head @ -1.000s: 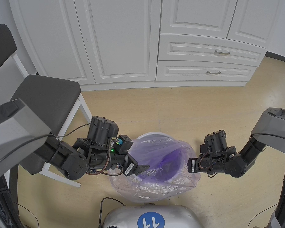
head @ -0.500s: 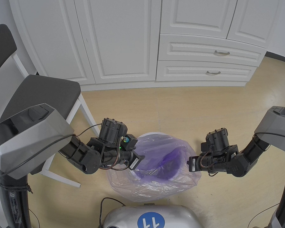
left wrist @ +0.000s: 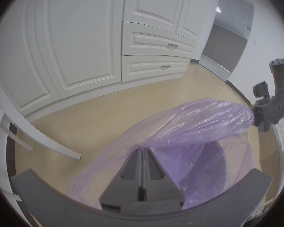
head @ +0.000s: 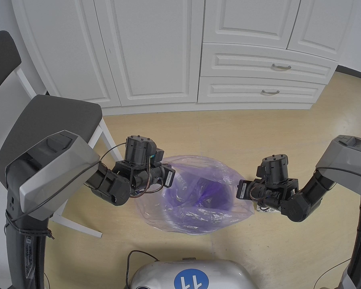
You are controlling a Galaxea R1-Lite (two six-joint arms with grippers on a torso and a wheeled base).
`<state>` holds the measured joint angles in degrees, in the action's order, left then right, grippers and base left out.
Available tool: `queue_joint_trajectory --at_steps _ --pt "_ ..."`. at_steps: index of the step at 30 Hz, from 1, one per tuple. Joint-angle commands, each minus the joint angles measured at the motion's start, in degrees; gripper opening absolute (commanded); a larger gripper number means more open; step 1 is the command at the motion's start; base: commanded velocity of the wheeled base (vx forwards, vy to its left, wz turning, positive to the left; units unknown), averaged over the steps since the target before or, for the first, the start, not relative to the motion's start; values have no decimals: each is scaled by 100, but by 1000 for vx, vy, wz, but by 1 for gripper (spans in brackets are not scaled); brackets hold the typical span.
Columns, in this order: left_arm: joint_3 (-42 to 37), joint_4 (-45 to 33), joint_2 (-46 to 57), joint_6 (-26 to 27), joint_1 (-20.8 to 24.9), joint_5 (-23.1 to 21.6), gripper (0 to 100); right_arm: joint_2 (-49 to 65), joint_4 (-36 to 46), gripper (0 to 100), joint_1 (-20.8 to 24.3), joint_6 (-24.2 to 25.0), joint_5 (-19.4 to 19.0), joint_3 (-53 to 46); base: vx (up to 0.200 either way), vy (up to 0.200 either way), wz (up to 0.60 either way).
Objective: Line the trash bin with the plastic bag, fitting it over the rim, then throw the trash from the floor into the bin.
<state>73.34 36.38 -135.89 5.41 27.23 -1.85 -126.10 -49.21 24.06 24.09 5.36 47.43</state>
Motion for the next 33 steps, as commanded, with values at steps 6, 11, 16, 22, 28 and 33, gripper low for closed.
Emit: queue_joint_trajectory --at_steps 6,11,16,22,28,33 --pt "576 528 -1019 -392 -43 53 0 -1057 -387 0 37 448 589 820 0 0 0" --pt "1016 555 -1221 -928 -131 1 0 -1180 -405 0 11 826 589 1040 0 0 0" --pt "981 563 -1098 -1139 -271 -193 0 -1092 -405 100 -25 896 536 1013 0 0 0" --pt "559 563 -562 -1130 -315 -439 100 -670 -396 100 -86 826 386 688 0 0 0" --pt "-434 273 238 -1016 -315 -755 100 68 -335 100 -279 456 -299 55 0 0 0" --pt "-698 273 423 -981 -377 -984 100 165 -273 100 -350 316 -369 -15 0 0 0"
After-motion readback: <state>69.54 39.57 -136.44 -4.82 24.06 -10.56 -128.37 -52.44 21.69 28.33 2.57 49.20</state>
